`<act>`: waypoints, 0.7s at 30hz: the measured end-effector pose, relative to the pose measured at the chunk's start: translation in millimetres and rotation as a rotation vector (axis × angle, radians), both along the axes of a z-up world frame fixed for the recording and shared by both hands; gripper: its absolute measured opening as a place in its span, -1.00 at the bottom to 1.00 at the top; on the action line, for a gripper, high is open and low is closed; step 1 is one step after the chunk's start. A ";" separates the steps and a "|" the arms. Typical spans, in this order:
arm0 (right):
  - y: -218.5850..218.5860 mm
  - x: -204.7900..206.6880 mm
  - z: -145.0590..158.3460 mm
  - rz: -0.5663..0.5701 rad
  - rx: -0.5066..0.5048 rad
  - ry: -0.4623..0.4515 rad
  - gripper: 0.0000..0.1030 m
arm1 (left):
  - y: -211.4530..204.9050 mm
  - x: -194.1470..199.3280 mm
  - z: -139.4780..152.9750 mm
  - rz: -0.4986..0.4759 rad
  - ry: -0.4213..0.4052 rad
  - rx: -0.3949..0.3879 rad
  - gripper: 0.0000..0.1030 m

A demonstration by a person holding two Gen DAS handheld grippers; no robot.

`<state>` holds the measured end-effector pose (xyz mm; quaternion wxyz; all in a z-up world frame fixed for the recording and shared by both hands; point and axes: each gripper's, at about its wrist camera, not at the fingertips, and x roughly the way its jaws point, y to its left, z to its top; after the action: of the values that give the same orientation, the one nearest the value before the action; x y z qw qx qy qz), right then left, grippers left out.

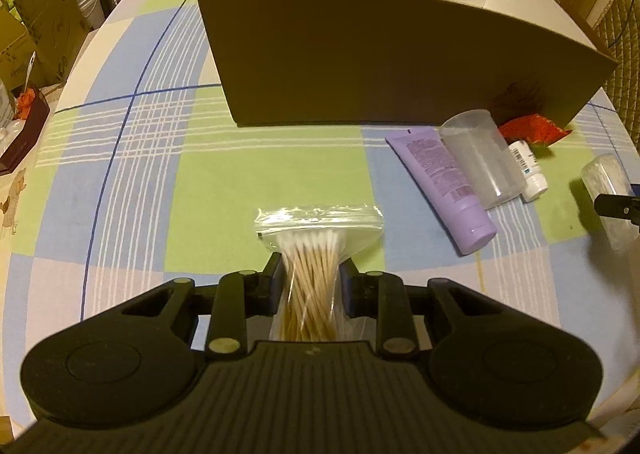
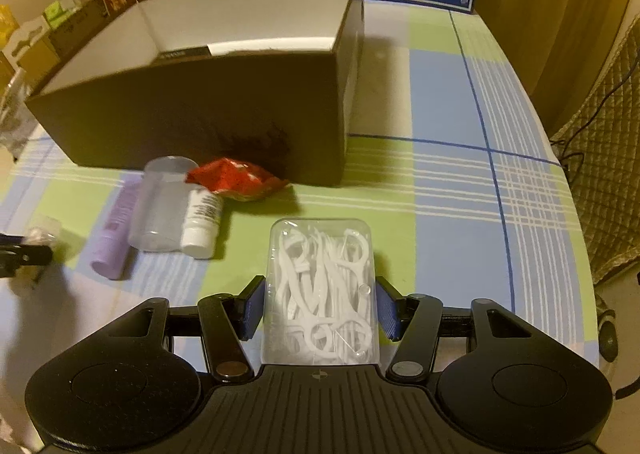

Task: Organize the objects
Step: 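Lift the floss box and cotton swab bag over the cardboard box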

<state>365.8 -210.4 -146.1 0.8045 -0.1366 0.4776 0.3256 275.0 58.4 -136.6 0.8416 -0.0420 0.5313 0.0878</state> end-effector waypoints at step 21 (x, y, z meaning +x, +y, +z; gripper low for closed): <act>14.4 -2.8 59.2 0.057 0.142 -0.019 0.04 | -12.7 10.6 70.4 -0.048 -0.141 -0.002 -0.55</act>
<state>363.0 -196.0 -86.9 0.8071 -0.0960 0.4414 0.3801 285.6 45.7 -66.3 0.8787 -0.0362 0.4717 0.0640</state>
